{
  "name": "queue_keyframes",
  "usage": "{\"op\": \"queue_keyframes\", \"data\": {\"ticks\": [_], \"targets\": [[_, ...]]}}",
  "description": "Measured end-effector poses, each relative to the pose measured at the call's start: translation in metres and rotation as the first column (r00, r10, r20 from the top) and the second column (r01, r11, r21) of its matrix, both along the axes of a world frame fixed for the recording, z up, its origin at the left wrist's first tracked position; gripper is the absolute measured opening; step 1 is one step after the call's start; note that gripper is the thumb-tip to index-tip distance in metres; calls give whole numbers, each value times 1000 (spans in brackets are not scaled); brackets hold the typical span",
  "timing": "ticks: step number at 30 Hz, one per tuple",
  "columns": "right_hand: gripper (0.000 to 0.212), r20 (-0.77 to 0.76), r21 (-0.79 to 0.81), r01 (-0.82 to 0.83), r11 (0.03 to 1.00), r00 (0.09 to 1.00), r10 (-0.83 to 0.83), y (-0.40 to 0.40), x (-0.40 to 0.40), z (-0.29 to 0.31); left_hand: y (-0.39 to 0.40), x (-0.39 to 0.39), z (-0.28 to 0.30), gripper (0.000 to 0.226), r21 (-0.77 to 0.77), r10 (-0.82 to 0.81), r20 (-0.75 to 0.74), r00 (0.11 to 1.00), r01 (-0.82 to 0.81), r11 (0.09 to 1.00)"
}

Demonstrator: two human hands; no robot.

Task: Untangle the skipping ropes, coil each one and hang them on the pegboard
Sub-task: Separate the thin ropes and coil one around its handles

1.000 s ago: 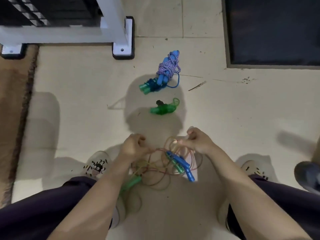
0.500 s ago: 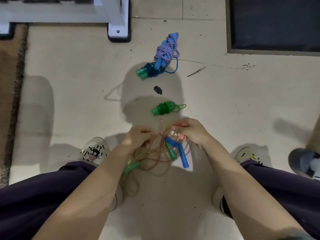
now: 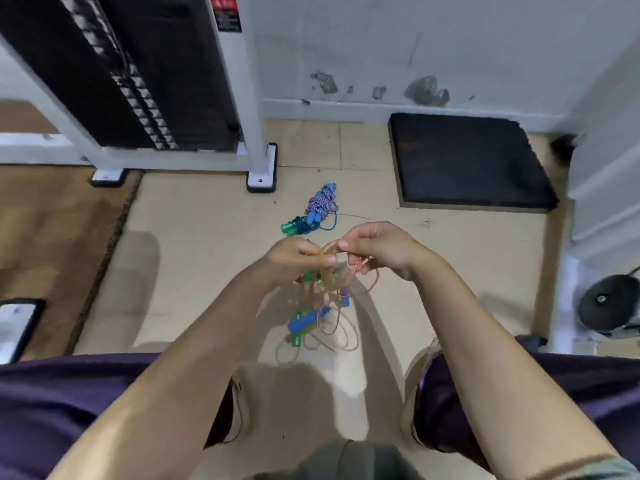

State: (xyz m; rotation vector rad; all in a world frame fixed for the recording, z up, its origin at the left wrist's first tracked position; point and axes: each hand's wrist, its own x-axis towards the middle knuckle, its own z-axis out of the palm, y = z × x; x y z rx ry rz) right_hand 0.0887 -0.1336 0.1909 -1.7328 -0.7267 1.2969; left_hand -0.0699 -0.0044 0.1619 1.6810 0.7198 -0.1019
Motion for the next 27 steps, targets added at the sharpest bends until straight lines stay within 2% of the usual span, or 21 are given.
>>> {"op": "queue_keyframes", "data": {"ticks": [3, 5, 9, 10, 12, 14, 16, 18, 19, 20, 22, 23, 25, 27], "targets": [[23, 134, 93, 9, 996, 991, -22, -16, -7, 70, -6, -7, 71, 21, 52, -43, 108, 993, 37, 998], [20, 274, 172, 8, 985, 960, -56, -28, -11, 115, -12, -10, 114, 19, 90, -44, 200, 979, 26, 996], [11, 541, 293, 1, 956, 824, -167, -48, -15, 183, -20, -21, 180, 8, 138, 30, 384, 923, -89, 986], [10, 554, 335, -1, 942, 809, -196, -53, -15, 197, -22, -25, 192, 9, 171, 25, 421, 907, -106, 979], [7, 496, 417, -6, 909, 839, -222, -59, -15, 214, -24, -31, 205, 7, 227, -5, 455, 891, -111, 968], [8, 452, 441, -28, 897, 870, -195, -63, -16, 223, -26, -34, 212, 6, 298, -35, 409, 912, -98, 950], [11, 444, 404, -62, 913, 885, -137, -61, -17, 221, -23, -35, 209, 3, 427, -69, 258, 964, -50, 903], [11, 392, 384, -63, 921, 914, -101, -58, -22, 210, -19, -35, 199, 16, 622, -99, 67, 993, 36, 782], [12, 359, 386, -59, 921, 929, -91, -56, -25, 203, -20, -34, 195, 25, 676, -122, 21, 992, 76, 733], [13, 330, 388, -57, 920, 941, -80, -55, -27, 196, -23, -33, 192, 32, 677, -166, 22, 986, 108, 728], [13, 314, 379, -82, 922, 948, -44, -53, -32, 187, -32, -28, 185, 33, 522, -231, 152, 961, 120, 845], [11, 327, 376, -101, 921, 945, -30, -52, -33, 184, -36, -25, 181, 26, 419, -217, 229, 949, 105, 902], [7, 354, 381, -104, 919, 935, -40, -51, -34, 182, -40, -23, 178, 7, 333, -161, 323, 933, 47, 942], [10, 378, 375, -66, 925, 921, -87, -49, -31, 181, -35, -23, 178, 10, 275, -125, 363, 923, 22, 961]]}}
